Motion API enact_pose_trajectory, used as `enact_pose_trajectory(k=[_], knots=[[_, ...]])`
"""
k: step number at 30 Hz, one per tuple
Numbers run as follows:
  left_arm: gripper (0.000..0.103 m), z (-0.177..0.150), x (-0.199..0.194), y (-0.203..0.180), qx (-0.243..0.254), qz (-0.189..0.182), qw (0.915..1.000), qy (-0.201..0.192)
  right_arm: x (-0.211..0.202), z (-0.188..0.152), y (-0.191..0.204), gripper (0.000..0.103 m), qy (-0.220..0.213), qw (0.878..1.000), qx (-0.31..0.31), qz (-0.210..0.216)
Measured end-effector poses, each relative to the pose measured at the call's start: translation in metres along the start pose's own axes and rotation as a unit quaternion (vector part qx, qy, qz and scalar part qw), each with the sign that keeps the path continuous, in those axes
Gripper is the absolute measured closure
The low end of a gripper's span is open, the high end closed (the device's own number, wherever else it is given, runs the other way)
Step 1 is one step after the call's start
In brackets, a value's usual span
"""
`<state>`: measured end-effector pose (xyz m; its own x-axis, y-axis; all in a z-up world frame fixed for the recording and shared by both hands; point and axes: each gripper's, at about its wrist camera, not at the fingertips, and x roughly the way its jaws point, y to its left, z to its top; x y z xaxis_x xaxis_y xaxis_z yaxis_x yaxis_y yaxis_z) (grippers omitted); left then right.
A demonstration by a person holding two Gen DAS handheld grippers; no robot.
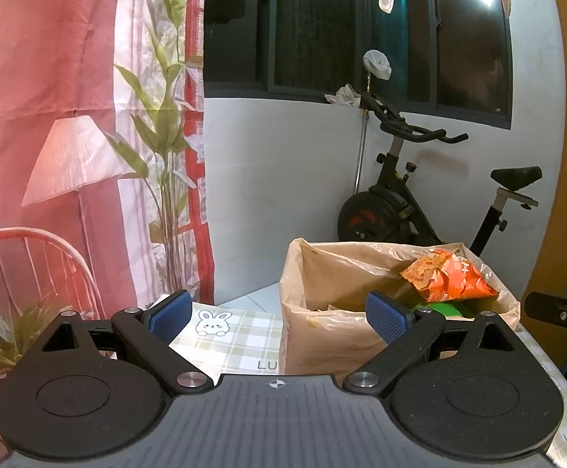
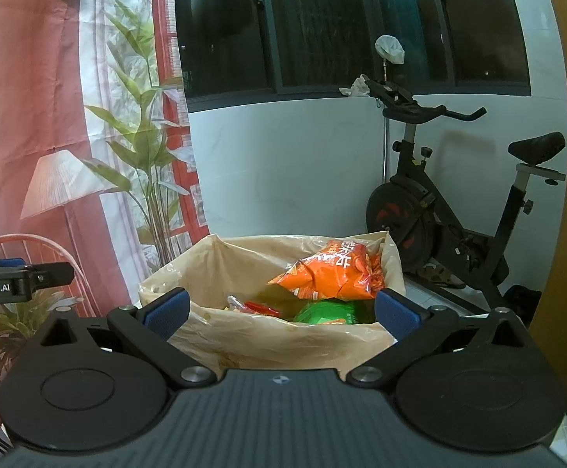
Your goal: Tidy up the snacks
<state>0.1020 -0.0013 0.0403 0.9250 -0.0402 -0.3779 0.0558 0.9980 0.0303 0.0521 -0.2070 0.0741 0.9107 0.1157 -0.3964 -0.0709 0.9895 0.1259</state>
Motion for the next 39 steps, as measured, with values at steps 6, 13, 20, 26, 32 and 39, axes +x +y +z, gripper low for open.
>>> enact_pose_trajectory(k=[6,13,20,26,32,39], knots=[[0.006,0.0002,-0.0005,0.0002,-0.001,-0.001,1.0,0.0,0.0002,0.0002,-0.0007,0.0,0.0,1.0,0.0,-0.001],[0.006,0.0018,-0.0011,0.0002,0.0,-0.003,1.0,-0.002,-0.0018,0.0037,-0.0011,0.0,-0.001,1.0,0.002,-0.004],[0.006,0.0028,-0.0007,0.0018,-0.001,-0.005,1.0,0.0,-0.0013,0.0047,-0.0024,0.0,0.0,1.0,0.002,-0.006],[0.006,0.0031,-0.0007,0.0016,-0.002,-0.005,1.0,0.001,-0.0012,0.0043,-0.0021,0.0,0.0,1.0,0.002,-0.006],[0.006,0.0041,-0.0008,0.0017,-0.001,-0.005,1.0,0.001,-0.0012,0.0042,-0.0027,0.0,-0.001,1.0,0.002,-0.006],[0.006,0.0036,-0.0002,0.0029,0.0,-0.007,1.0,-0.001,-0.0011,0.0047,-0.0046,0.0,-0.003,1.0,0.004,-0.008]])
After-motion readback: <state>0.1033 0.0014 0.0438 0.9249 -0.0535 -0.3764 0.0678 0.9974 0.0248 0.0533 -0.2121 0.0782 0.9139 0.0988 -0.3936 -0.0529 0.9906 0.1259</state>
